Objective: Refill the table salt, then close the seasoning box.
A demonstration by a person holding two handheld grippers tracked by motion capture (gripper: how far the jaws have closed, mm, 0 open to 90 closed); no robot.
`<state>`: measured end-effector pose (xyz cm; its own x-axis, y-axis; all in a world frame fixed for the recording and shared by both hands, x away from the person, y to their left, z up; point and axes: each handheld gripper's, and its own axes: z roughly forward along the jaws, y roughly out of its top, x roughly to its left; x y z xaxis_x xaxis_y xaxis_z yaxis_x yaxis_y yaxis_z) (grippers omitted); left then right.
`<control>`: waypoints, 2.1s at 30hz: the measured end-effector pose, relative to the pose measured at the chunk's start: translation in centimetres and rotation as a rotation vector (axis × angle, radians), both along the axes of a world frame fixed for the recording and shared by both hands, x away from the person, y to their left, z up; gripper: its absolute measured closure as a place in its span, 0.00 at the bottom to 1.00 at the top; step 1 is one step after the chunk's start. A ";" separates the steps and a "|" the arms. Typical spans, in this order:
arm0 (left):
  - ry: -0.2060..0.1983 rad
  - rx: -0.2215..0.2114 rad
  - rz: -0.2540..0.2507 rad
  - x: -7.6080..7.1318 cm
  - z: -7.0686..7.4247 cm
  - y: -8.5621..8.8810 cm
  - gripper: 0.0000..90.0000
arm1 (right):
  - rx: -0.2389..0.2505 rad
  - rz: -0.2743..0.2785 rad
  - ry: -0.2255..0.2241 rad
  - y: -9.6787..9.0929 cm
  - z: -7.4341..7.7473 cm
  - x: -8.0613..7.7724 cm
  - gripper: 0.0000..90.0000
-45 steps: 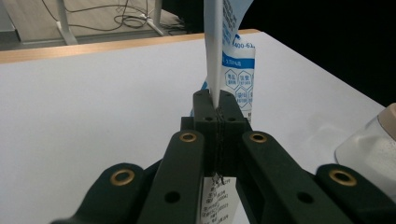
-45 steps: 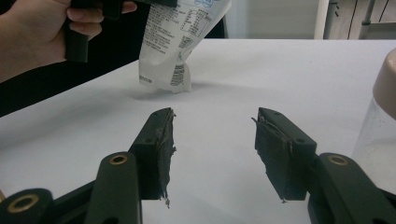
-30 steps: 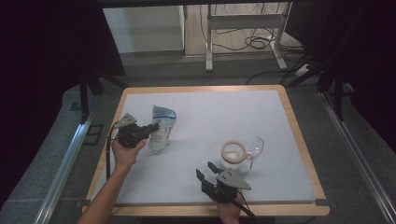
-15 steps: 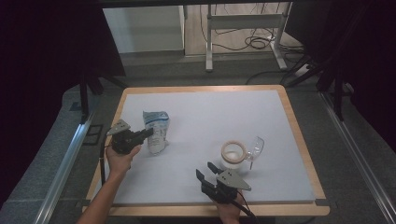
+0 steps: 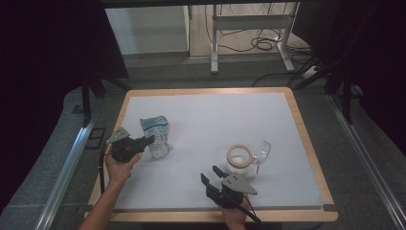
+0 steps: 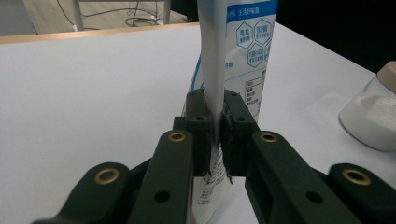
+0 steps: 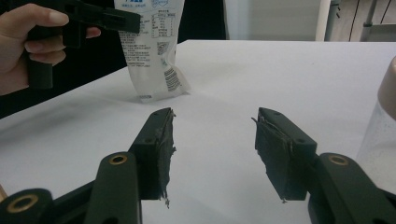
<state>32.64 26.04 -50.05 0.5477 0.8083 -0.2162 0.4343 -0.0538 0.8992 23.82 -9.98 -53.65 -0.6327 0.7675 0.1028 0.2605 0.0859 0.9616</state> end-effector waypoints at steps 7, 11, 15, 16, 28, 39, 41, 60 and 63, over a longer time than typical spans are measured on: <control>-0.037 0.029 0.007 -0.5 -0.2 -0.2 0.67 | -0.005 0.000 -0.002 -0.2 0.1 0.1 0.52; -0.036 0.041 -0.007 -0.7 -0.3 -0.3 0.53 | -0.006 0.000 -0.003 -0.3 0.1 0.1 0.52; -0.032 0.055 -0.023 -0.8 -0.5 -0.4 0.46 | -0.009 -0.001 -0.004 -0.3 0.2 0.1 0.52; -0.026 0.047 -0.018 -1.0 -0.5 -0.4 0.44 | -0.009 -0.001 -0.004 -0.3 0.2 0.1 0.52; -0.020 0.053 0.006 -2.9 -0.9 0.0 0.32 | -0.026 0.004 -0.007 -1.0 0.6 0.0 0.51; -0.001 0.084 -0.010 -4.6 -2.0 -0.6 0.33 | -0.062 0.013 -0.007 -2.5 2.0 0.3 0.51; 0.005 0.111 -0.017 -4.8 -2.1 -0.9 0.33 | -0.060 0.010 -0.006 -3.0 2.1 0.4 0.51; 0.036 0.147 -0.066 -5.6 -3.4 -1.7 0.32 | -0.081 0.072 -0.022 -6.6 4.4 -1.2 0.90; 0.036 0.144 -0.068 -5.5 -3.4 -1.8 0.32 | -0.087 0.071 -0.028 -7.4 4.6 -1.4 0.94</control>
